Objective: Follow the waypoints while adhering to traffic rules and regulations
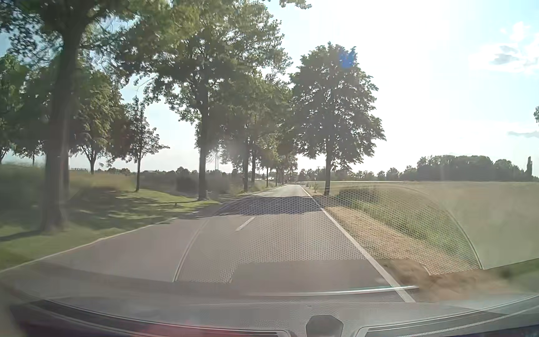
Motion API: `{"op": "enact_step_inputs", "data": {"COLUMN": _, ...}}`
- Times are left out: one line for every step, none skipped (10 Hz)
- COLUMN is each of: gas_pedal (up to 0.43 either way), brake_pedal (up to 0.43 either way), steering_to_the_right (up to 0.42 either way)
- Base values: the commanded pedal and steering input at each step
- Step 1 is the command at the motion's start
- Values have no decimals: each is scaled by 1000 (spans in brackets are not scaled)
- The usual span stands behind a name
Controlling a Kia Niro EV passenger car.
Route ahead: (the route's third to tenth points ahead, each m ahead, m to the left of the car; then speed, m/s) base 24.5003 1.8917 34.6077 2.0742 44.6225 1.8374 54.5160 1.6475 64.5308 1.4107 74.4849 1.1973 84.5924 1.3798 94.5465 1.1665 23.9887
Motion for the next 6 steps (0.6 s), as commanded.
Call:
{"op": "enact_step_inputs", "data": {"gas_pedal": 189, "brake_pedal": 6, "steering_to_the_right": 4}}
{"op": "enact_step_inputs", "data": {"gas_pedal": 197, "brake_pedal": 6, "steering_to_the_right": 4}}
{"op": "enact_step_inputs", "data": {"gas_pedal": 197, "brake_pedal": 6, "steering_to_the_right": 4}}
{"op": "enact_step_inputs", "data": {"gas_pedal": 197, "brake_pedal": 6, "steering_to_the_right": 4}}
{"op": "enact_step_inputs", "data": {"gas_pedal": 209, "brake_pedal": 6, "steering_to_the_right": 4}}
{"op": "enact_step_inputs", "data": {"gas_pedal": 209, "brake_pedal": 6, "steering_to_the_right": 4}}
